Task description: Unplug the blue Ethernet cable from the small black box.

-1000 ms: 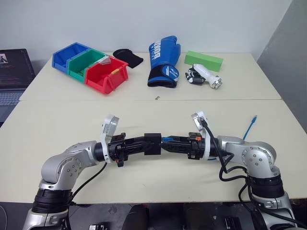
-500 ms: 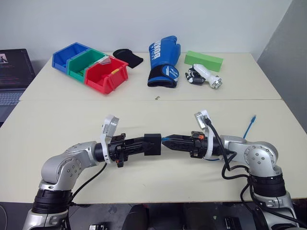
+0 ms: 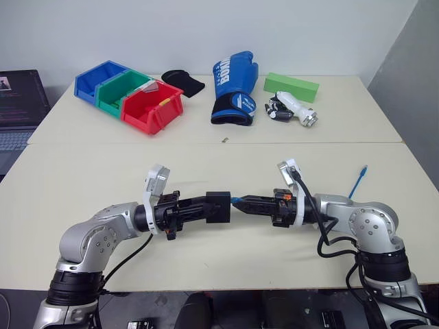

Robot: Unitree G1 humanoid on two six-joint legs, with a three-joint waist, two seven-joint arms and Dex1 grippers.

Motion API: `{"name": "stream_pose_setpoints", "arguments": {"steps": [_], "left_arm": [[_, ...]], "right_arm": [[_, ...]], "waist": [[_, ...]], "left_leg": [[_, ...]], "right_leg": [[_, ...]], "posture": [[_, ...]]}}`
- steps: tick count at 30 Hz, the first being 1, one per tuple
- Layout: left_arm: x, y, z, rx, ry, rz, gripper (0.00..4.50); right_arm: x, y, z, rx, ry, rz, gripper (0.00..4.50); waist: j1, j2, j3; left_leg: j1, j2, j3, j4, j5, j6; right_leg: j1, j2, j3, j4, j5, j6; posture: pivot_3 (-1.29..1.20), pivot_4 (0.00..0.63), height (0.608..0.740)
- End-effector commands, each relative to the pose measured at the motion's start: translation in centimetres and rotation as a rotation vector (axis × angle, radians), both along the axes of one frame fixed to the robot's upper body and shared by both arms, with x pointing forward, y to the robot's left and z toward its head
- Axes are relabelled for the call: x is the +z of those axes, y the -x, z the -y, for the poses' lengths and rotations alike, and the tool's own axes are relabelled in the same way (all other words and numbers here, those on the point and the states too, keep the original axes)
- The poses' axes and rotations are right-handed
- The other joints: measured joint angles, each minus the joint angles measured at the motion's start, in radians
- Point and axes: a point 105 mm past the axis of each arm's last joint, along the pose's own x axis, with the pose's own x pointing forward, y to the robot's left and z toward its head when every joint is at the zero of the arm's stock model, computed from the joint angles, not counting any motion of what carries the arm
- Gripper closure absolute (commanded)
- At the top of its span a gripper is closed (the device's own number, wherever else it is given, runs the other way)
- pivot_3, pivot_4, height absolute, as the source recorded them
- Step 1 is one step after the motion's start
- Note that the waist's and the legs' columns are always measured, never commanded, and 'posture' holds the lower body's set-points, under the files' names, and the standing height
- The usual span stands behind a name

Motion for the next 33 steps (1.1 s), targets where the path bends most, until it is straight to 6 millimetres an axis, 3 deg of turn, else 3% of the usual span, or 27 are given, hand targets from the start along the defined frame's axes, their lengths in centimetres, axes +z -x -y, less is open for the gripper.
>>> {"name": "stream_pose_setpoints", "arguments": {"steps": [1,8,23,33], "left_arm": [[0.2,0.1,-0.2,0.002,-0.007,0.021,3.73],[-0.2,0.3,-0.4,0.001,-0.014,0.012,3.73],[0.3,-0.6,-2.6,0.097,-0.037,0.022,3.73],[0.4,-0.4,-2.0,0.08,-0.037,0.019,3.73]], "right_arm": [[1.5,0.9,-0.3,0.062,-0.053,0.037,4.44],[1.6,0.9,0.0,0.063,-0.065,0.013,4.44],[0.4,0.3,2.6,-0.029,-0.026,-0.036,4.44],[1.1,0.6,2.0,-0.014,-0.033,0.018,4.44]], "waist": [[0.0,0.0,0.0],[0.0,0.0,0.0],[0.0,0.0,0.0],[0.0,0.0,0.0]], "left_leg": [[0.0,0.0,0.0,0.0,0.0,0.0],[0.0,0.0,0.0,0.0,0.0,0.0],[-0.001,0.0,0.0,0.0,0.0,0.0],[-0.002,0.0,-0.001,0.0,0.0,0.0]], "right_leg": [[0.0,0.0,0.0,0.0,0.0,0.0],[0.0,0.0,0.0,0.0,0.0,0.0],[0.0,0.0,0.0,-0.001,0.0,0.0],[0.0,0.0,0.0,-0.002,0.0,0.0]], "posture": [[0.0,0.15,0.74],[0.0,0.15,0.74],[0.0,0.15,0.74],[0.0,0.15,0.74]]}}
